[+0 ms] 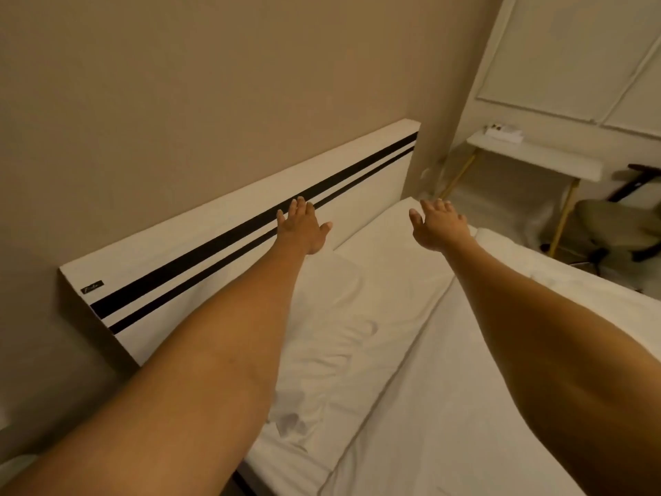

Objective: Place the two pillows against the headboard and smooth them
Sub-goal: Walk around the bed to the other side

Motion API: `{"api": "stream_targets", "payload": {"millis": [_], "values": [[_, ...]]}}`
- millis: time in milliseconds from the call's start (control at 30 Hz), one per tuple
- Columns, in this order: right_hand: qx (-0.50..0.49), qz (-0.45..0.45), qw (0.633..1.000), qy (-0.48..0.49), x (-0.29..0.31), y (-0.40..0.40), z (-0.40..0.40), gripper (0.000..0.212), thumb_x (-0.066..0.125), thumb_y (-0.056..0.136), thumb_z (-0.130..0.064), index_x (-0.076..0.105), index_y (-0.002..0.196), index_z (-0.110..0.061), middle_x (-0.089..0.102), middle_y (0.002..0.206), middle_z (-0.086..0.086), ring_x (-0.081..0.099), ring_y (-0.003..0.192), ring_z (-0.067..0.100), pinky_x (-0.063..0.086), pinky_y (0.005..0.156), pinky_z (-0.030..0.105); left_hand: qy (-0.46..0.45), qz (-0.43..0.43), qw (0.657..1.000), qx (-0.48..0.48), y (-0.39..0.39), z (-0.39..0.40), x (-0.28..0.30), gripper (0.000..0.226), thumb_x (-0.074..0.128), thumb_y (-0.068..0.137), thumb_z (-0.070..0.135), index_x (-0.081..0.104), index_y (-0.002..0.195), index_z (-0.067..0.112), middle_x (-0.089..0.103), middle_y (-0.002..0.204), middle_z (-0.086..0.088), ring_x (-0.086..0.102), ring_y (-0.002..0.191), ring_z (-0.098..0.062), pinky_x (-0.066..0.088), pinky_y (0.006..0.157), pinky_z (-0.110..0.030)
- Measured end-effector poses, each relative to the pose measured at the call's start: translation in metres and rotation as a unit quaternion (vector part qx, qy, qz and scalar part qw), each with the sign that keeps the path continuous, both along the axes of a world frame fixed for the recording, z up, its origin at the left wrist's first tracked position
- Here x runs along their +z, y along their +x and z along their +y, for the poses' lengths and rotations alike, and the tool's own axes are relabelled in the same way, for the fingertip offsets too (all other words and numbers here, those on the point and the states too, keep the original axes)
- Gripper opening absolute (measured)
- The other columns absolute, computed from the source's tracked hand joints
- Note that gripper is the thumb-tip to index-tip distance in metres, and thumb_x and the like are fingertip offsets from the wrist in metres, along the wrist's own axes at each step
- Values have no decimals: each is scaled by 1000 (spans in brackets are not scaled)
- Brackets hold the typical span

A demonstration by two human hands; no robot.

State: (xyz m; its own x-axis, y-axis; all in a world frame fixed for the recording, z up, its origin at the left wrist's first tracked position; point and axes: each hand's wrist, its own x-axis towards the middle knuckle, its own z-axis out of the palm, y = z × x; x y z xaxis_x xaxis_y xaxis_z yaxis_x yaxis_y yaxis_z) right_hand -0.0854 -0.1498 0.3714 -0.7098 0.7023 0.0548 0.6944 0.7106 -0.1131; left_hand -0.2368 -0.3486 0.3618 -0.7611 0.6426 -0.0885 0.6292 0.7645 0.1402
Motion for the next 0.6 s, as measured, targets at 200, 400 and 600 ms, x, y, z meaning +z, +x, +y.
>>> {"api": "stream_targets", "payload": {"millis": [200,400,600], "values": [[-70,10,997,7,25,51,-3,62,19,100,-50,17,154,-18,13,162,12,7,151,30,11,119,53,-5,19,997,-77,25,23,22,73,23,102,49,1,156,4,-6,164,-13,-5,152,-26,3,121,-49],[-131,11,991,10,29,100,-9,63,19,100,-50,16,154,-19,12,162,13,7,151,31,12,119,54,1,25,989,-148,56,41,27,72,23,102,48,1,156,5,-6,164,-13,-6,152,-27,2,121,-49],[-198,11,980,12,29,154,-25,62,18,100,-49,15,155,-20,13,162,12,9,150,30,12,119,52,-12,21,978,-207,90,55,24,72,24,102,49,2,156,6,-5,164,-12,-4,152,-27,2,121,-49]]}}
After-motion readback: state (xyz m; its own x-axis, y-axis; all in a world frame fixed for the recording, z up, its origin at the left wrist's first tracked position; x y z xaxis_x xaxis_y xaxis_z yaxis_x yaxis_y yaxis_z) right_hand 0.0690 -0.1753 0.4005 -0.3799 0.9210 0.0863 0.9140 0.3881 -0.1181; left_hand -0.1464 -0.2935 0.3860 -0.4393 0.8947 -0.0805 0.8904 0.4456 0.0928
